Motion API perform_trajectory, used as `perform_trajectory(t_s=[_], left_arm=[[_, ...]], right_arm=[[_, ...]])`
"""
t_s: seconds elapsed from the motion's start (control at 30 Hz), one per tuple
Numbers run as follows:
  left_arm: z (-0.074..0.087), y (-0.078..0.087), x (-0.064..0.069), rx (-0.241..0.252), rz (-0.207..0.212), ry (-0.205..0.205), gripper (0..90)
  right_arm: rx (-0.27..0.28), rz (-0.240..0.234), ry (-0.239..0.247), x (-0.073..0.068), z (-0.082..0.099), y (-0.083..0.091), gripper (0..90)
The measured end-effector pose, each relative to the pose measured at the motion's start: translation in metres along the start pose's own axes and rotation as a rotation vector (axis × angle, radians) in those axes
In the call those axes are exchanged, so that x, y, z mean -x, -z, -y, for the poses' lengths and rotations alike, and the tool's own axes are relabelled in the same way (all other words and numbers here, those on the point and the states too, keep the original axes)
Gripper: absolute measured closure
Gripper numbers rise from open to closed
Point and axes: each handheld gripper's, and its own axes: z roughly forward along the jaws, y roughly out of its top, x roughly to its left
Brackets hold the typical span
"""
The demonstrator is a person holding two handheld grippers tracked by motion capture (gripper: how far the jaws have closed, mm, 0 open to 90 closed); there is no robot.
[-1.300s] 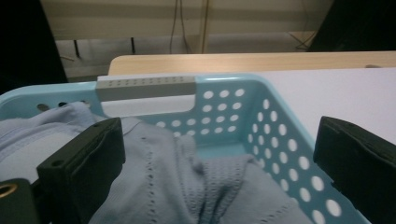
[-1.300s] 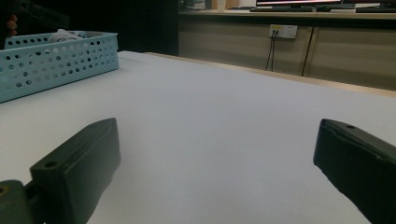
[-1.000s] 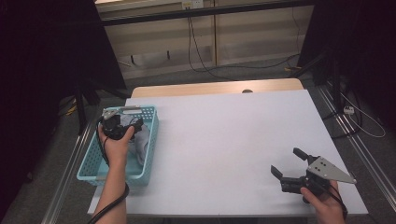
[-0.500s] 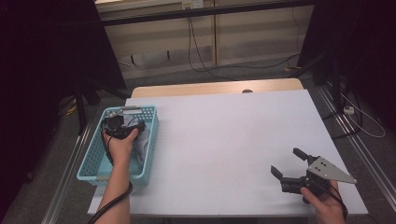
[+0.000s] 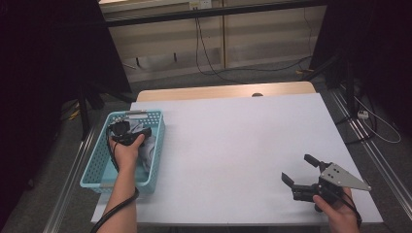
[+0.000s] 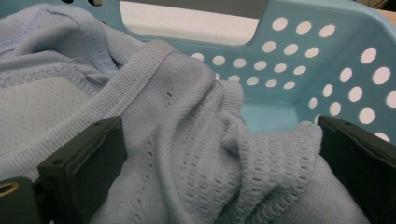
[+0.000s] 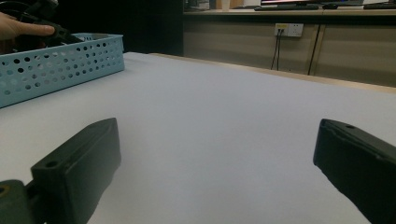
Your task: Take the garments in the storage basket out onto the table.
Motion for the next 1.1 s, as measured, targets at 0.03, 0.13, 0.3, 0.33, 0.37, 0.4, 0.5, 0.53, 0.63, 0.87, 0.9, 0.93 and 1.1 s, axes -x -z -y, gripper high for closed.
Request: perform_trajectory(t_s=[0.03,0.13,0.3,0.33,0.37,0.4,0.5,0.53,0.63,0.87,0.9,0.93,1.1], left_arm=[[0.001,-0.001,-0.001,-0.005,0.002,0.005,4.1],[0.003,-0.003,-0.004,-0.016,0.006,0.035,6.2],[0.004,-0.005,-0.003,-0.071,-0.022,0.032,9.7],[0.004,-0.005,-0.003,-0.071,-0.022,0.032,10.4],[0.005,-0.006,-0.002,-0.087,-0.043,0.022,11.9],[0.005,-0.006,-0.002,-0.087,-0.043,0.022,14.0],[0.005,-0.006,0.000,-0.119,-0.070,0.036,17.8],[0.005,-0.006,0.001,-0.124,-0.075,0.041,19.3],[0.005,-0.004,0.001,-0.142,-0.088,0.050,25.4],[0.001,-0.002,0.003,-0.173,-0.110,0.068,36.3],[0.001,-0.002,0.004,-0.175,-0.115,0.071,36.3],[0.001,-0.002,0.004,-0.174,-0.119,0.073,36.9],[-0.001,0.001,0.003,-0.176,-0.117,0.087,43.2]], right_arm=[[-0.001,-0.001,-0.002,0.000,0.000,0.000,0.3],[-0.001,-0.001,-0.003,0.000,0.000,0.000,0.4],[-0.001,-0.005,-0.004,0.000,0.000,0.000,0.4],[-0.001,-0.005,-0.004,0.000,0.000,0.000,0.4],[0.000,-0.006,-0.006,0.000,0.000,0.000,0.4],[0.000,-0.007,-0.005,-0.001,0.000,0.000,0.4],[-0.002,-0.009,-0.006,-0.001,0.000,0.000,0.4],[0.002,-0.010,-0.004,-0.001,0.000,0.000,0.4],[-0.002,-0.012,-0.006,-0.001,0.000,0.000,0.4],[0.000,-0.009,-0.007,0.000,0.000,0.000,0.4],[0.000,-0.008,-0.007,0.000,0.000,0.000,0.4],[0.000,-0.008,-0.008,0.000,0.000,0.000,0.4],[-0.002,-0.004,-0.010,0.001,0.000,0.000,0.4]])
